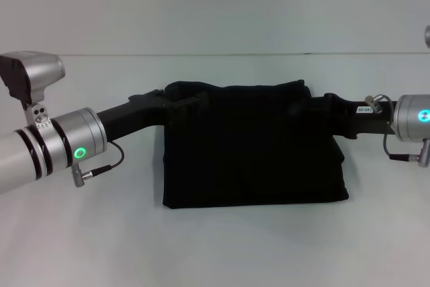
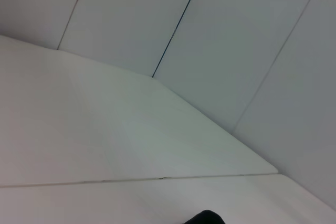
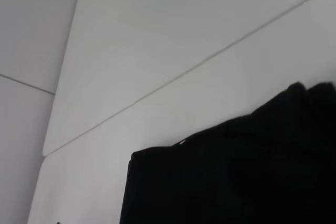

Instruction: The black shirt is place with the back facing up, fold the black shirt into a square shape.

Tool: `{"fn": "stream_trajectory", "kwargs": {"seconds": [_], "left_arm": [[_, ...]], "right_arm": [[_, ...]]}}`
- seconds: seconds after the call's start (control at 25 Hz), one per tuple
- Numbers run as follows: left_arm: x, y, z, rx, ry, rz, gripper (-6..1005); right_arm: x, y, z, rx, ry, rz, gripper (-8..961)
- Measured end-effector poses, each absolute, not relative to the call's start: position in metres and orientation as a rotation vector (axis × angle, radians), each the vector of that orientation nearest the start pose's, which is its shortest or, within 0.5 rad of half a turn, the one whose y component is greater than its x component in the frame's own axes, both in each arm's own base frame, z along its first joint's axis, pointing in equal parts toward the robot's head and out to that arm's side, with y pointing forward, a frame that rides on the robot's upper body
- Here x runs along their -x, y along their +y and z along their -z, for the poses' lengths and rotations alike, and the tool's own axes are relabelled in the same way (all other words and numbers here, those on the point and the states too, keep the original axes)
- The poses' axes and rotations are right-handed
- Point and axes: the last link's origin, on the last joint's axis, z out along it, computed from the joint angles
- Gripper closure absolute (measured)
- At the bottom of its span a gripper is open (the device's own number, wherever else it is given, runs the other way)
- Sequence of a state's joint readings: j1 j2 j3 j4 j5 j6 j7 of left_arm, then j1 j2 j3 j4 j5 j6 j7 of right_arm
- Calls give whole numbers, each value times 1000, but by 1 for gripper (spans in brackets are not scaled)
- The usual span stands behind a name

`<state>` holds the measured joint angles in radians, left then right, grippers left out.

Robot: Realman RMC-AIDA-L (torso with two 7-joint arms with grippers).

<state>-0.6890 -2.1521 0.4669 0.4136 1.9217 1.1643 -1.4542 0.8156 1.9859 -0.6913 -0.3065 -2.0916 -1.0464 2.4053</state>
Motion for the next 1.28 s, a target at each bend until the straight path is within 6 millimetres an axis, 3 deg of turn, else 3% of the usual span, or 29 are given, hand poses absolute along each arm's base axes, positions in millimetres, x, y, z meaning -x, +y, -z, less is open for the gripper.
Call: {"fn": "stream_trajectory", "kwargs": {"seconds": [0.24,0.64,0.88,1.28], "left_arm": [[247,384,42,2298,-1035,865,190],[248,384,42,2296,-1039,864,189],[247,384,44,2301,-1037,863,190],[246,386,46,2294,-1045,856,190]], "right_arm": [[-248,411,30,2014,2005,-641,397],[-267,403,20,1967,2038,-616,397],[-268,398,19,1981,2068,-610,398],[-258,419,42,1880,1931,-666,397]]}}
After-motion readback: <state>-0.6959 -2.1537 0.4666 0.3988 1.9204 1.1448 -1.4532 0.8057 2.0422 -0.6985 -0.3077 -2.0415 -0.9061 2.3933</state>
